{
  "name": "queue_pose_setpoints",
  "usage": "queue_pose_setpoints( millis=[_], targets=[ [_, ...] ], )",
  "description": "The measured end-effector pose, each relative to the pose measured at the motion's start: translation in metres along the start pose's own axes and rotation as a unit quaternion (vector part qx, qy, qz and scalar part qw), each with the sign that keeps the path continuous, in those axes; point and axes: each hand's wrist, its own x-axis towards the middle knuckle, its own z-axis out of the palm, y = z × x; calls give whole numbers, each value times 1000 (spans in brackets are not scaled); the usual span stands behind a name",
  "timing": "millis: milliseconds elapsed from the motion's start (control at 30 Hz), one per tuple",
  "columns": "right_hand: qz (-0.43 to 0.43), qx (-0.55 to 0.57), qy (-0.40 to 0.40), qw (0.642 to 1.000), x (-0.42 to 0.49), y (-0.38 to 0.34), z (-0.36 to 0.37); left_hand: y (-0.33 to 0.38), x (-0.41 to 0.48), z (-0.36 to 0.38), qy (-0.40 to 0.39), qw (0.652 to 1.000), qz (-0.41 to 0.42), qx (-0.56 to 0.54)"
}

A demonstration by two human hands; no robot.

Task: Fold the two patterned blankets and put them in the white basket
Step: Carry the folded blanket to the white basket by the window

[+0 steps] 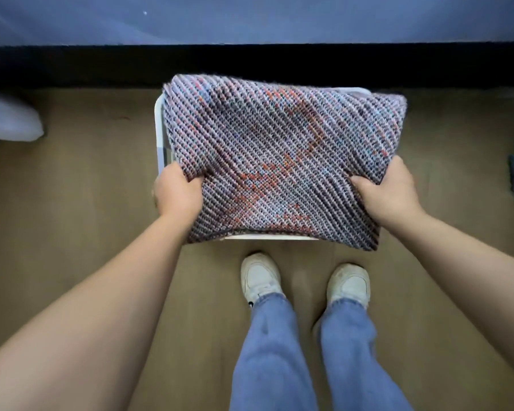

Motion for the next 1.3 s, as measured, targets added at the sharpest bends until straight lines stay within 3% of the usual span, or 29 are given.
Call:
queue_pose_setpoints(
  millis=[200, 267, 300, 367, 433, 533, 600, 833, 967, 1167, 1233, 1300],
  targets=[
    [-1, -74, 2, 997, 12, -2, 21, -9, 11, 15, -17, 992, -30, 125],
    [-79, -103, 24, 991, 13, -11, 11, -1, 9, 12, 19, 990, -2, 140],
    [-145, -136, 38, 979, 13, -16, 5, 4, 6, 10, 44, 987, 52, 143],
    [-269, -213, 33, 939, 14, -26, -3, 11, 2, 10, 62, 960, 228, 152],
    [-334, -324, -34, 884, 20, -29, -3, 17, 0, 13, 8, 904, 365, 224],
    [-324, -501, -129, 792, 32, -16, 11, 5, 12, 24, -98, 826, 410, 375],
    [-283, -549, -145, 773, 42, -7, 24, -13, 28, 31, -138, 812, 377, 424],
    [-210, -611, -134, 751, 74, 9, 72, -38, 61, 68, -111, 825, 320, 453],
    [-170, -604, -152, 764, 89, 13, 97, -42, 71, 87, -101, 837, 299, 448],
    [-120, -596, -193, 770, 72, -15, 86, -2, 61, 57, -250, 807, 224, 487],
    [-139, -553, -186, 800, 53, -32, 80, 8, 53, 31, -270, 827, 232, 435],
    [-249, -465, -116, 842, 36, -44, 81, 10, 44, 15, -199, 864, 292, 357]
  ],
)
